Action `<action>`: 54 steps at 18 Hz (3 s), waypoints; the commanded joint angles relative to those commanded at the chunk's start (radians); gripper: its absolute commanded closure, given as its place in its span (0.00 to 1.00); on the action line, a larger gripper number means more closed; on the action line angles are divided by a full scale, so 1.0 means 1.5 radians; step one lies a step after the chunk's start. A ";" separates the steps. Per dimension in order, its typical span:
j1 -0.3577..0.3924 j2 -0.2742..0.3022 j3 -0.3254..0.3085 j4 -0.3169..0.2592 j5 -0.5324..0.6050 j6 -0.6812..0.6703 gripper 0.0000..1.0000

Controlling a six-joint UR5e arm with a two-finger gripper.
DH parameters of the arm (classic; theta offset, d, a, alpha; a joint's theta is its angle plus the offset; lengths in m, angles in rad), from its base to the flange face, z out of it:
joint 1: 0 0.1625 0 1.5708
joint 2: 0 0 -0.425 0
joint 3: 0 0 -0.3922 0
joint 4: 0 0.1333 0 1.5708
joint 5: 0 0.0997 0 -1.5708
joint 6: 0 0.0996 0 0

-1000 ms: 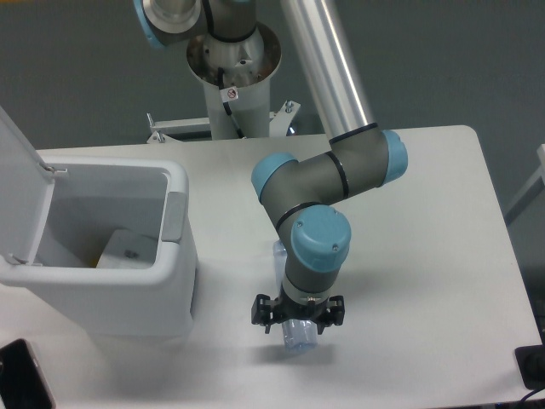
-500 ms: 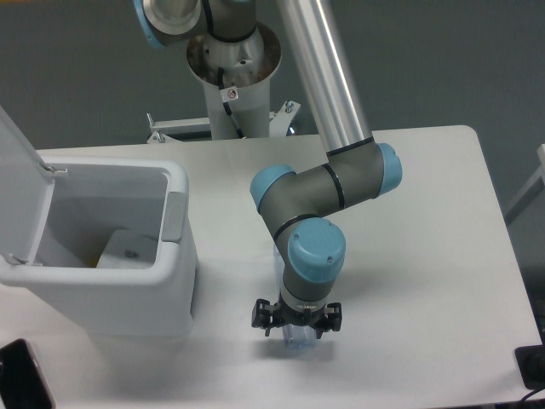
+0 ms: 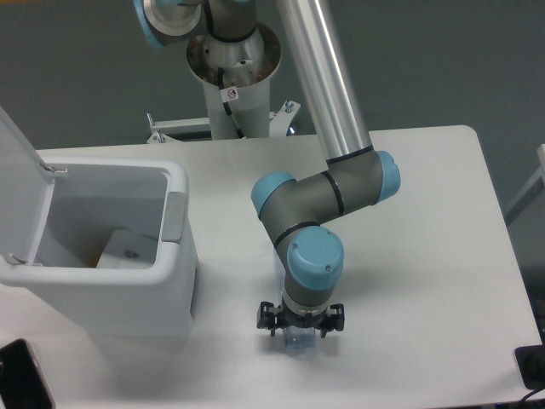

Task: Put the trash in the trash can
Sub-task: 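Lower the gripper around the bottle's cap end and close on it, then lift the bottle and carry it over the trash bin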

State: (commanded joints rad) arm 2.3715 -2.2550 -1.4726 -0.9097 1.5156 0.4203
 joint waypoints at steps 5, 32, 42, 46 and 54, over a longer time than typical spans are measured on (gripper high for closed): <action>0.000 0.001 0.000 0.000 0.000 0.000 0.30; 0.006 0.058 0.008 -0.007 -0.006 0.017 0.36; 0.089 0.180 0.091 0.047 -0.217 -0.078 0.36; 0.086 0.188 0.159 0.056 -0.242 -0.151 0.36; 0.044 0.263 0.186 0.056 -0.281 -0.212 0.36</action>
State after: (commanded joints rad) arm 2.4377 -1.8609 -1.1934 -0.8253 1.0938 0.1028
